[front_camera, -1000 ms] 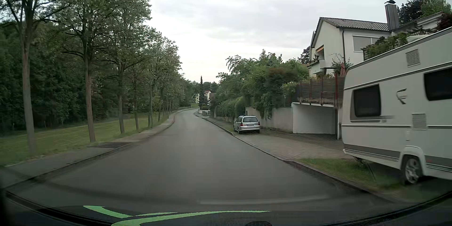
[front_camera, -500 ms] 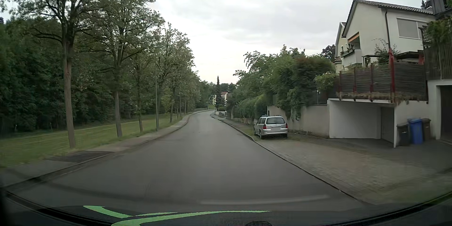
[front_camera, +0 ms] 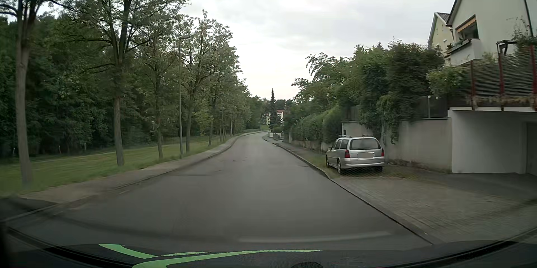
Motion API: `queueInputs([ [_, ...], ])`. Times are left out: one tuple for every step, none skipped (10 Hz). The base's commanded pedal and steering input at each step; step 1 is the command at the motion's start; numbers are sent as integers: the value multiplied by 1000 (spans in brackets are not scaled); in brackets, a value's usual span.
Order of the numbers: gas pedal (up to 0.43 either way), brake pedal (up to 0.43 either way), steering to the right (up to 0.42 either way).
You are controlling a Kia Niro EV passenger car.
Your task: Follow the waypoints while adhering to traffic rules and regulations
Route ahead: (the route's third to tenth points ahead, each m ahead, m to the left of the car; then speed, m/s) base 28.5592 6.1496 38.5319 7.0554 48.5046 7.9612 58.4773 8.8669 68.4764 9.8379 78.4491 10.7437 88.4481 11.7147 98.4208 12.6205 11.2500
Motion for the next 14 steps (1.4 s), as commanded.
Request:
queueInputs([
  [209, 0, -25],
  [209, 0, -19],
  [197, 0, -15],
  [177, 0, -13],
  [157, 0, -13],
  [157, 0, -12],
  [157, 0, -12],
  [157, 0, -13],
  [157, 0, -12],
  [157, 0, -12],
  [118, 0, -12],
  [67, 0, -13],
  [67, 0, -13],
  [67, 0, -12],
])
